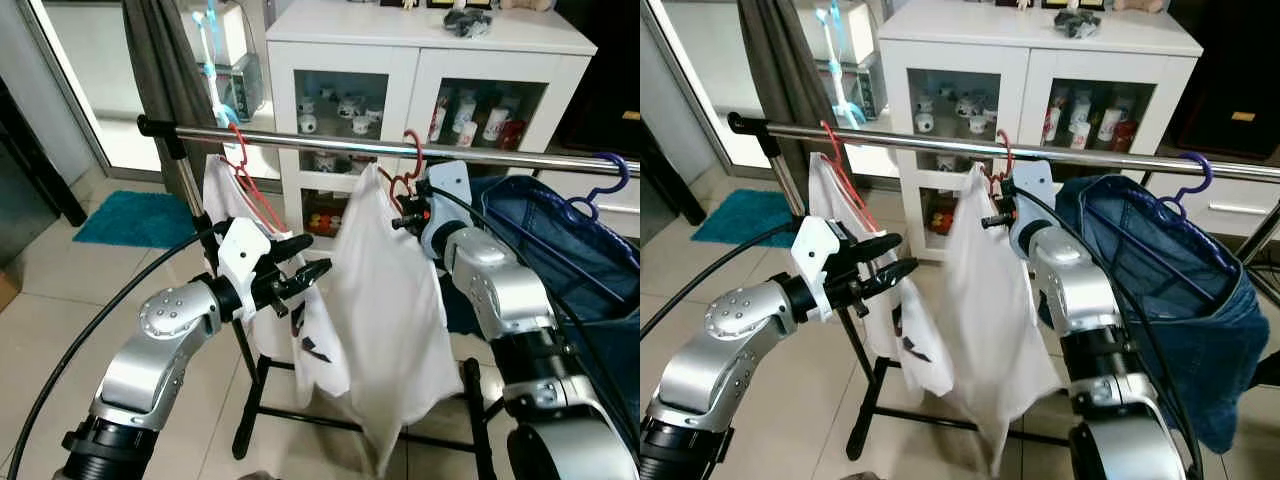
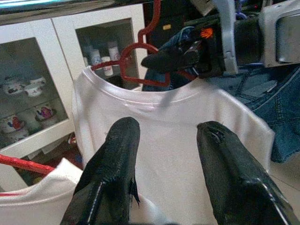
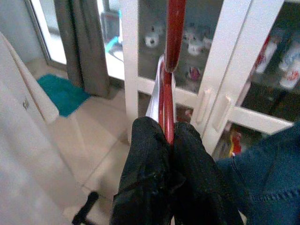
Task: Hang hanger
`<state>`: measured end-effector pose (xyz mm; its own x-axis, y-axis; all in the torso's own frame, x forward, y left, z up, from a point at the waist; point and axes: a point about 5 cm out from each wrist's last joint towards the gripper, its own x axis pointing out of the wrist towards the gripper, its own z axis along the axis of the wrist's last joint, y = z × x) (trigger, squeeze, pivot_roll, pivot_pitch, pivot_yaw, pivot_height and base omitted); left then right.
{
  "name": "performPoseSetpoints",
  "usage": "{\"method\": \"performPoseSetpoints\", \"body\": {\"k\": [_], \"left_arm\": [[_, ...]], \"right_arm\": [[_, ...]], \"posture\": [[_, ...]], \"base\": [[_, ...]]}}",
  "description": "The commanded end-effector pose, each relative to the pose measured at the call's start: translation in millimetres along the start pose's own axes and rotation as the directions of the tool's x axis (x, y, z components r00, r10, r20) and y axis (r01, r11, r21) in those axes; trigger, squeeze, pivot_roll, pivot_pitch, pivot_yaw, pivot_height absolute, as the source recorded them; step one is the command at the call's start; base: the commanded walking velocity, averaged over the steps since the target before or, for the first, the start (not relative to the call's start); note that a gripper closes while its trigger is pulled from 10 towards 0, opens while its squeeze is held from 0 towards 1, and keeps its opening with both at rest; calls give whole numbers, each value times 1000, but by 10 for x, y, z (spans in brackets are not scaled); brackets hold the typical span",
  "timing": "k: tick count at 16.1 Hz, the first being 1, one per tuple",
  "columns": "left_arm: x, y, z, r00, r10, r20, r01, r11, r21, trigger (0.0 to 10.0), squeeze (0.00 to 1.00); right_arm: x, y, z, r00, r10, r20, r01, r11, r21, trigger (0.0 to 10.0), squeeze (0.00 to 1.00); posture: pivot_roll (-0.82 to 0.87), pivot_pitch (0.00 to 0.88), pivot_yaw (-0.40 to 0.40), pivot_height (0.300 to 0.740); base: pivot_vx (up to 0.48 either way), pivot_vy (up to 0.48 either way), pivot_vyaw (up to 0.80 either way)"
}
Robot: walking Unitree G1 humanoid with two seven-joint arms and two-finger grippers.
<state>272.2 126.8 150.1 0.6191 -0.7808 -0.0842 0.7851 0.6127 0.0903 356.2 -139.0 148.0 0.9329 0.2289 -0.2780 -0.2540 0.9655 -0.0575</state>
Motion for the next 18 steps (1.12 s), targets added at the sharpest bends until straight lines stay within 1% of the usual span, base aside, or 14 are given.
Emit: {"method": "performPoseSetpoints", "body": {"k": [1,2,3,4,5,6,7,8,9,11,13,15,16,18], "left_arm": [[-11,-2,21,1000,-11,-8,11,1000,11,10000,0],[-12,-1,17,1000,-9,-9,9,1000,11,10000,0],[-12,4,2,1000,8,-6,-8,1000,-3,10000,0],[-12,4,2,1000,8,-6,-8,1000,-3,10000,0],[-5,3,-9,999,33,5,-33,999,-27,10000,0],[-3,4,-12,999,45,10,-44,998,-38,10000,0],[2,18,-37,996,86,6,-86,995,-44,10000,0],[-1,18,-72,993,116,-4,-116,992,-40,10000,0],[-5,20,-81,992,128,-4,-128,991,-43,10000,0],[-25,71,-83,975,223,16,-220,971,-90,10000,0],[-34,82,-84,971,240,11,-238,967,-86,10000,0],[-39,84,-80,969,247,15,-245,966,-86,10000,0],[-30,71,-80,968,249,14,-247,965,-86,10000,0],[-15,40,-90,969,245,12,-244,966,-83,10000,0]], "right_arm": [[-1,-36,-59,999,-25,-49,24,1000,-7,10000,0],[-11,-35,-69,999,-22,-49,22,1000,-4,10000,0],[-54,-54,-79,999,-20,-35,20,1000,2,10000,502],[-54,-54,-79,999,-20,-35,20,1000,2,10000,502],[-108,-88,-59,1000,-14,-5,14,1000,-2,10000,1000],[-130,-98,-46,1000,-9,11,9,1000,0,10000,1000],[-190,-104,-4,999,5,49,-6,1000,14,10000,1000],[-254,-90,52,995,32,92,-34,999,11,10000,1000],[-277,-81,71,994,45,105,-45,999,5,10000,1000],[-505,-77,170,979,87,185,-88,996,-1,10000,1000],[-594,-64,164,975,97,201,-99,995,1,10000,1000],[-757,7,179,953,162,256,-171,985,12,10000,1000],[-865,47,156,935,195,295,-214,976,34,10000,1000],[-943,81,101,928,217,303,-239,970,36,10000,1000]], "posture": [[-83,0,50,740],[-83,0,50,740],[-84,0,54,740],[-84,0,54,740],[-87,0,58,740],[-87,0,58,740],[-91,0,68,740],[-92,0,70,740],[-92,0,70,740],[-90,0,63,740],[-87,0,61,740],[-89,0,58,740],[-88,0,56,740],[-88,0,52,740]], "base": [[0,0,0],[0,0,0],[0,0,0],[0,0,0],[0,0,0],[0,0,0],[0,0,0],[0,0,0],[0,0,0],[0,0,0],[0,0,0],[0,-294,0],[0,-304,0],[0,-304,0]]}}
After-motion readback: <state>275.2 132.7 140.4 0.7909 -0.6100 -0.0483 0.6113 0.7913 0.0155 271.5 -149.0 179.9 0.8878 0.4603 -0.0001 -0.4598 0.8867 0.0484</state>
